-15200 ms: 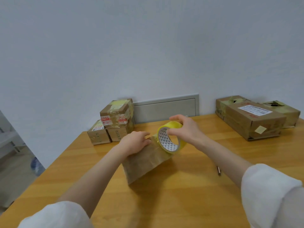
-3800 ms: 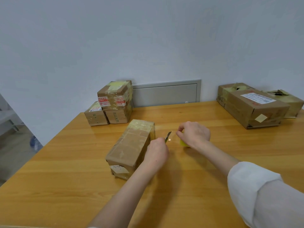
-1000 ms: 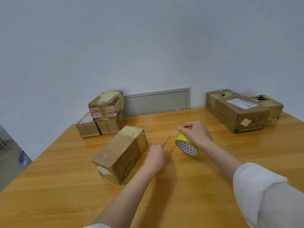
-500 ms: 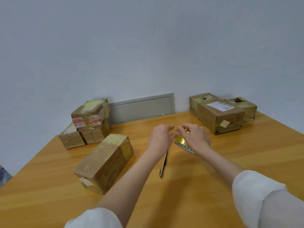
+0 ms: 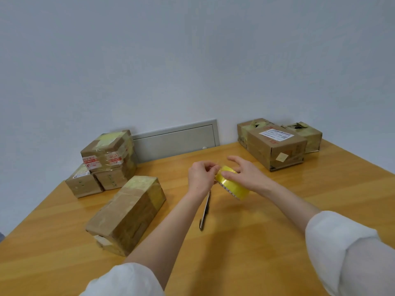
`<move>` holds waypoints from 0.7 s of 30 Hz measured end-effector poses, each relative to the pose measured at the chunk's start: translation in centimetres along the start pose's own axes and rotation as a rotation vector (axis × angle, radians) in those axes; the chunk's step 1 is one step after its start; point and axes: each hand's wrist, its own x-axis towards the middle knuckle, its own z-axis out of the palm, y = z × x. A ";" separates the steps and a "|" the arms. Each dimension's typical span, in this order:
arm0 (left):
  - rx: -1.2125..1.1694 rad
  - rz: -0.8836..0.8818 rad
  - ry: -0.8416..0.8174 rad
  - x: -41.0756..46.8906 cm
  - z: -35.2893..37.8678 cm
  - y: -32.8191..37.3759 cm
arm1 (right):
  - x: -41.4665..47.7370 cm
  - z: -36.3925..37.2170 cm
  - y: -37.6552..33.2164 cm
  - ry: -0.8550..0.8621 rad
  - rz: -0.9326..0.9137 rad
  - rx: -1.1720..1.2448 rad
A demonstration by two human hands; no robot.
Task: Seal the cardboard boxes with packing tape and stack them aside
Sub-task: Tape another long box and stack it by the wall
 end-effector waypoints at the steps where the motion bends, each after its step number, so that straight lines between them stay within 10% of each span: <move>1: 0.017 0.021 -0.010 0.1 0.1 0.0 | 0.0 0.1 0.3 -0.016 -0.017 0.010; 15: 0.099 0.092 -0.010 -0.2 -0.3 -0.6 | 2.2 1.4 1.0 0.228 -0.144 -0.679; 21: 0.734 -0.082 -0.268 -1.4 -2.4 -4.1 | 1.7 0.5 3.6 0.154 -0.133 -0.963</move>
